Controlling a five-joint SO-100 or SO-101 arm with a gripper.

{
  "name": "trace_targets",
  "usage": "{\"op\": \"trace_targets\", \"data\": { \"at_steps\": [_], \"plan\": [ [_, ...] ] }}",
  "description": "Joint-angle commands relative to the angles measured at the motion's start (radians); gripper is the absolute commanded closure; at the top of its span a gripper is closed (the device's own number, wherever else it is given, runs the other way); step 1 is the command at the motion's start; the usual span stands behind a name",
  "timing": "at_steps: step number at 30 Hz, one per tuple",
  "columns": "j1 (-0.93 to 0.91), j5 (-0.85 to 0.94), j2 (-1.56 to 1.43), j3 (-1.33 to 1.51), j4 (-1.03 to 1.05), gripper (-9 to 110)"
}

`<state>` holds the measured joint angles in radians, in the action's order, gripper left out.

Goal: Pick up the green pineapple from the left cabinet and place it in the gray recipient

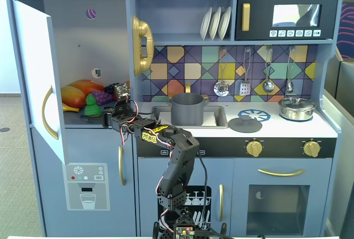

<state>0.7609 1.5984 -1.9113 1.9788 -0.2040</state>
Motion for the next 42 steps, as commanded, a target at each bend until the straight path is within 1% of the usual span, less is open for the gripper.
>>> {"op": "trace_targets", "data": {
  "at_steps": [1, 7, 12, 17, 18, 19, 20, 21, 22, 28, 31, 33, 36, 42],
  "plan": [
    [0.000, 0.009, 0.035, -0.120, -0.031, 57],
    [0.006, 0.011, 0.129, -0.219, -0.038, 57],
    [0.032, 0.018, 0.167, -0.247, -0.029, 58],
    [0.043, 0.009, 0.215, -0.296, -0.038, 63],
    [0.041, 0.014, 0.225, -0.311, -0.035, 66],
    [0.040, 0.026, 0.235, -0.321, -0.028, 73],
    [0.043, 0.028, 0.242, -0.324, -0.031, 85],
    [0.049, -0.008, 0.249, -0.324, -0.054, 101],
    [0.048, -0.035, 0.250, -0.324, -0.060, 102],
    [0.069, -0.021, 0.232, -0.328, -0.051, 102],
    [0.104, 0.018, 0.158, -0.316, 0.032, 102],
    [0.135, 0.017, 0.058, -0.278, 0.124, 102],
    [0.193, 0.146, -0.083, -0.229, 0.272, 102],
    [0.293, 0.201, -0.382, -0.158, 0.453, 102]
  ]
}}
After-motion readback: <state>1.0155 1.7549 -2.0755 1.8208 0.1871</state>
